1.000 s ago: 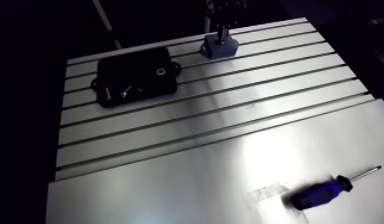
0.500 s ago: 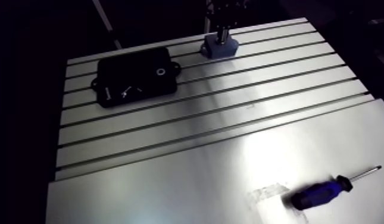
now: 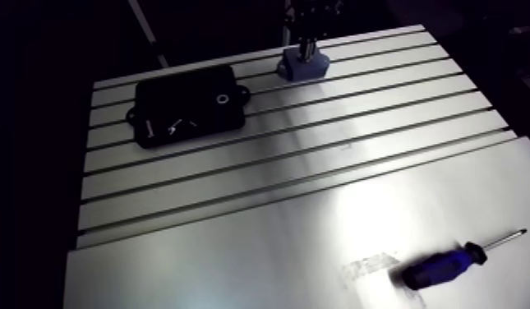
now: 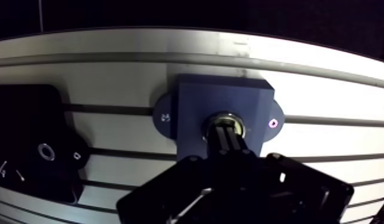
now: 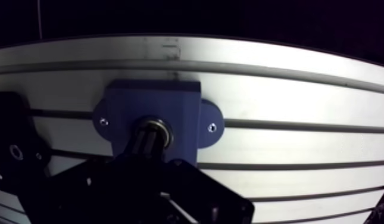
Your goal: Pick up the bearing and press it into the housing until flush.
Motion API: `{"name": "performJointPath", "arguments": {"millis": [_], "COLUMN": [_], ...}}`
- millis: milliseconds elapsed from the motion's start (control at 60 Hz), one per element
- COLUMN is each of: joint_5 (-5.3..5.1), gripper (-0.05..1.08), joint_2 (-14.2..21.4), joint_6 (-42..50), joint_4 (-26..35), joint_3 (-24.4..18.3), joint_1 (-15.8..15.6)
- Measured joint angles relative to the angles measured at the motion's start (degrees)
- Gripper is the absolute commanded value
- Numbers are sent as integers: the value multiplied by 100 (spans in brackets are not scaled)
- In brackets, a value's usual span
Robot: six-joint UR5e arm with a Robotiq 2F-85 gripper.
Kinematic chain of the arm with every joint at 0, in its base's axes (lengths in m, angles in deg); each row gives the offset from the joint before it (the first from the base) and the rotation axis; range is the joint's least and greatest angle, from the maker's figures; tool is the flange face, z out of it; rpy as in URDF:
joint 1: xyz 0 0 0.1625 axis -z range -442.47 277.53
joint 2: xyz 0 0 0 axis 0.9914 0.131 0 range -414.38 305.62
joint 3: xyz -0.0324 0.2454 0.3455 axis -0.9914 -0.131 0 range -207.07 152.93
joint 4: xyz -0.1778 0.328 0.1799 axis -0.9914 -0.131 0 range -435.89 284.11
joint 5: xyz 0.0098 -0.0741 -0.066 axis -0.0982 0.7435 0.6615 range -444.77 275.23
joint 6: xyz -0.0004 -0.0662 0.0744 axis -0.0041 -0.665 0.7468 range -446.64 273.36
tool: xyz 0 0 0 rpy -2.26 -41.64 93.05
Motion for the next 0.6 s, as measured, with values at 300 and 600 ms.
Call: {"name": "performJointPath", "arguments": {"millis": [300,600], "joint_5": [27,31], "gripper": [107,107], "joint_2": [-4,-2], "joint_6": [0,0], "joint_4": [-11,-17], "joint_3": [11,18], "joint_1": [2,1]}}
